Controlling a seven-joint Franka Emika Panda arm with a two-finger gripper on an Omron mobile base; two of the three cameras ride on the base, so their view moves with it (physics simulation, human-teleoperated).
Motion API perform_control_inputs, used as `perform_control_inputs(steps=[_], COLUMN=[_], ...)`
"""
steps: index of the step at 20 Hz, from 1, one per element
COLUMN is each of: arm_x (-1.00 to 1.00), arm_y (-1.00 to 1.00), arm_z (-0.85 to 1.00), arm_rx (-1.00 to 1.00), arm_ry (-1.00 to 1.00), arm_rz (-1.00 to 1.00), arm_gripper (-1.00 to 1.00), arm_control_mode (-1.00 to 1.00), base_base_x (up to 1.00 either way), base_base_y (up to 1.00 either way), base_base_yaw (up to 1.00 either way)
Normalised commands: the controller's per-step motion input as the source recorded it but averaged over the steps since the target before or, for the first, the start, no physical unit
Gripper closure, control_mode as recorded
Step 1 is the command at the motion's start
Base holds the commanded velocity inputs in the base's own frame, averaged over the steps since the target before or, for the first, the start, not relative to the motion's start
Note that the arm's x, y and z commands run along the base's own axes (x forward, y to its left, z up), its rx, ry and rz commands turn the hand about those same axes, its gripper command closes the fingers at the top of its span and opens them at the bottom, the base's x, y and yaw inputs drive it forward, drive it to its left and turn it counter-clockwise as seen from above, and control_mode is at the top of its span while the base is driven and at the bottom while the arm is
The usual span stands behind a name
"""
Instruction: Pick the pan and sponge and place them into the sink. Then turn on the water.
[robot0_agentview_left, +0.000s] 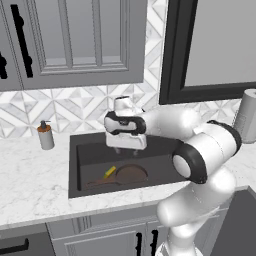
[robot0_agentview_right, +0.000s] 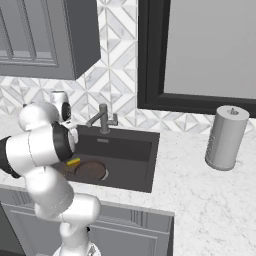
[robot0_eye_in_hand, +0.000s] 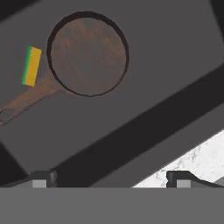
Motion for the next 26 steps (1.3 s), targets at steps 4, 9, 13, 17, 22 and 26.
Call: perform_control_inputs(steps=[4,9,13,17,22,26], arm_x=[-0.41,-0.12,-0.02,0.08,0.33,0.19], arm_y=[-0.79,-0.88,-0.86,-0.7,-0.53,-0.52], arm_z=[0.45,0.45,0.28,0.05,0.0,0.0], arm_rx=[0.0,0.0,0.0,0.0,0.03,0.17], arm_ry=[0.0,0.0,0.0,-0.09,-0.3,-0.45], arm_rz=[0.23,0.24,0.22,0.18,0.18,0.18], arm_gripper=[-1.0,-1.0,-1.0,-1.0,-1.0,-1.0], arm_control_mode=[-1.0,-1.0,-1.0,-1.0,-1.0,-1.0], base_base_x=[0.0,0.0,0.0,0.0,0.0,0.0], base_base_y=[0.0,0.0,0.0,0.0,0.0,0.0], base_base_yaw=[0.0,0.0,0.0,0.0,0.0,0.0])
